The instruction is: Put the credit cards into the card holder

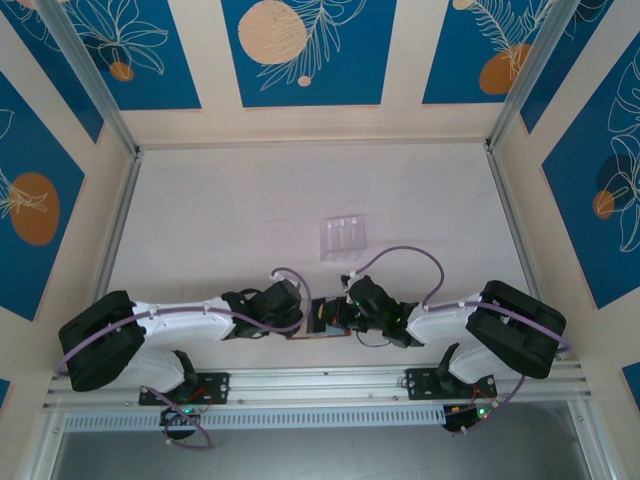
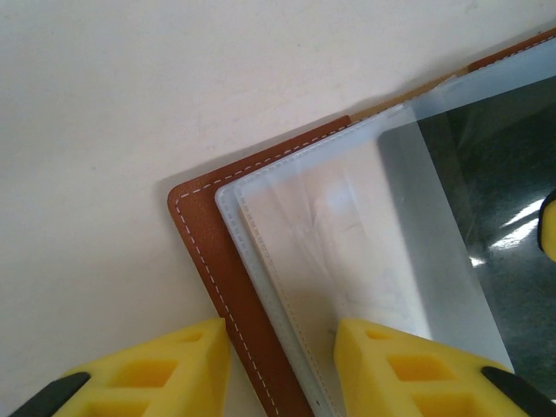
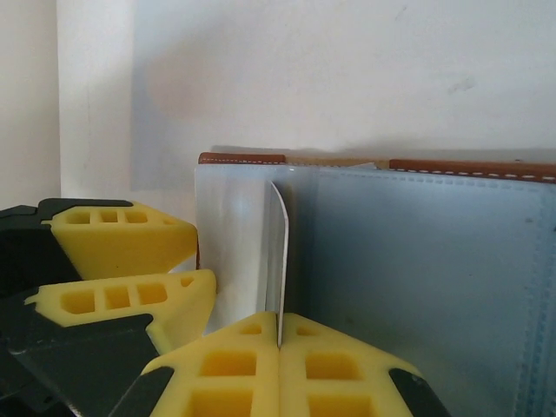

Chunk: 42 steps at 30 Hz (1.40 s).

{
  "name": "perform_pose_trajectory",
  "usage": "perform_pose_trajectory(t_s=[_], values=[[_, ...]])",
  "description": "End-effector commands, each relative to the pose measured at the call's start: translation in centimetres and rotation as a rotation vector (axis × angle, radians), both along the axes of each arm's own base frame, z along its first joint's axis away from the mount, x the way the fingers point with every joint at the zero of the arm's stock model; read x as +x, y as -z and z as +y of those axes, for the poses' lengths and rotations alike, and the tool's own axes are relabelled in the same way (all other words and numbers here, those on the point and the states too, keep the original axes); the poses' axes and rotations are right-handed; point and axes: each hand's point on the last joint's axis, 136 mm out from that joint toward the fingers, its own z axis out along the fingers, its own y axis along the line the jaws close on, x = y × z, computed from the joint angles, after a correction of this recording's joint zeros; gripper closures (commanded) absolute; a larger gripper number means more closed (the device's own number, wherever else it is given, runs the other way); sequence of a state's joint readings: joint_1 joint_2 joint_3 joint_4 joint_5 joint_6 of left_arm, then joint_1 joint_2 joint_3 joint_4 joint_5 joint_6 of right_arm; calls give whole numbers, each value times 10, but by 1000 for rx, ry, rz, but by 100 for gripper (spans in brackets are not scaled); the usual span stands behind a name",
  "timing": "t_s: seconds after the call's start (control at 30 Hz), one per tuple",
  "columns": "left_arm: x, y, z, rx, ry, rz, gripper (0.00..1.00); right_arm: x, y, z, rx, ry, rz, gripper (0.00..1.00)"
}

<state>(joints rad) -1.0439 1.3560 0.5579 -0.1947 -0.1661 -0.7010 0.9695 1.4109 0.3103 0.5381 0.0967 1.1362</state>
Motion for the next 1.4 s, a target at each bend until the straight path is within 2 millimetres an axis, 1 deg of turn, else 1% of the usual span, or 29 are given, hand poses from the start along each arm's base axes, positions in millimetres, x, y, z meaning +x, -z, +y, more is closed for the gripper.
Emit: perform_pose_trajectory(t_s=[0.0,0.13,0.37,0.53,0.63,0.8,0.9,1.0,1.13,1.37], values=[[-18,27,28,127,4,69,63,-9,26,-12,-105,-16,46,100],[-18,27,26,123,7,68,63,-6,27,2,-92,-59,54,100],[-17,21,26,110,9,59,63,-10,36,23,-96,-133,76,100],[-14,13,30,108,-8,33,62,-15,38,19,-125,-155,93,100],[-15,14,32,114,-11,37,62,-21,40,14,-150,-188,107,100],[-15,15,32,116,-16,39,62,-30,50,3,-180,-227,154,100],[-15,16,33,119,-16,41,62,-30,54,-4,-190,-221,170,100],[-16,18,33,123,-16,46,61,-28,54,-7,-188,-223,173,100],[-16,19,32,126,-11,50,61,-26,54,-7,-182,-231,175,100],[-14,16,29,118,-7,44,61,-26,56,13,-147,-308,190,100]])
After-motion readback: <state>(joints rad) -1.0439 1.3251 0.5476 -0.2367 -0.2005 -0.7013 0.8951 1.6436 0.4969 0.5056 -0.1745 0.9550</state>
